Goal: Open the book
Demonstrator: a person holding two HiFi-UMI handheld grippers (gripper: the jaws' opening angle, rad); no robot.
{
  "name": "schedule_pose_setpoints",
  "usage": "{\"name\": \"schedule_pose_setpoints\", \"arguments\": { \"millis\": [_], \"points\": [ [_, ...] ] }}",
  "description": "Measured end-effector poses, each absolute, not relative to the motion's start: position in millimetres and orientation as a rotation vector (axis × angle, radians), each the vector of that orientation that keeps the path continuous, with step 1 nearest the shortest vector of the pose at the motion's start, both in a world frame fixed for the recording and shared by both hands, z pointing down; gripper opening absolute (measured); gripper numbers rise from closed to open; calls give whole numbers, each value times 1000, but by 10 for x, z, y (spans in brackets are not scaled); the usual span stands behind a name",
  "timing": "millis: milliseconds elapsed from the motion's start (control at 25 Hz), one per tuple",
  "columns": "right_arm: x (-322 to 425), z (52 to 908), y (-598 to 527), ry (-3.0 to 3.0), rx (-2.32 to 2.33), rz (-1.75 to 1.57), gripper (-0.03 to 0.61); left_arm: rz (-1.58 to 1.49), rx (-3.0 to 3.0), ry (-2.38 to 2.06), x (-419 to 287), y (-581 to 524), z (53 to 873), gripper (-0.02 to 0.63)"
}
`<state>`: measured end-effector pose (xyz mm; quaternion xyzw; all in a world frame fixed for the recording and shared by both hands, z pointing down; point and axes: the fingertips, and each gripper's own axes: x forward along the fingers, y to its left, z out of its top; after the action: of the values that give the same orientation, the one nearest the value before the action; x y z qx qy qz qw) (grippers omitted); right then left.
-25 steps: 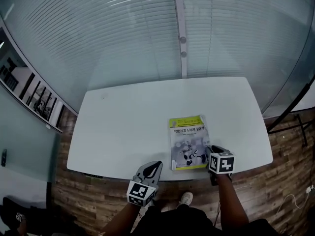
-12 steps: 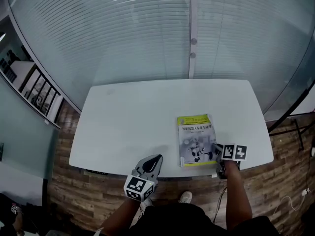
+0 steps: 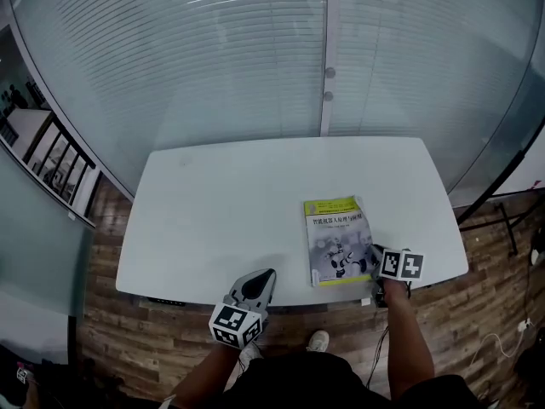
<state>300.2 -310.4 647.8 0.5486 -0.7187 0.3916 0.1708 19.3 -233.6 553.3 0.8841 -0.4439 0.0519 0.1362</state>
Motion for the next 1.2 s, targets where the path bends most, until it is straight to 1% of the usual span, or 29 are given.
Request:
{"name": "schedule_pose_setpoints", "arguments": {
  "millis": [240,480,800,1200],
  "points": [
    [2929,6269,-3072,-2028,1595,878,32,155,2552,-1257,155,-2265,5611,15],
    [2771,5983,-3052,-1990,1596,571,29,186,2521,-1263,81,-2209,5731,14],
    [2495,5692,-3021,-1984,1563,380,28,214,2492,-1269,-41,-2131,5798,15],
    [1916,5355,-2894,-1937,1509,89,26,195,2484,-1312,-356,-2102,5868,14]
  ]
}}
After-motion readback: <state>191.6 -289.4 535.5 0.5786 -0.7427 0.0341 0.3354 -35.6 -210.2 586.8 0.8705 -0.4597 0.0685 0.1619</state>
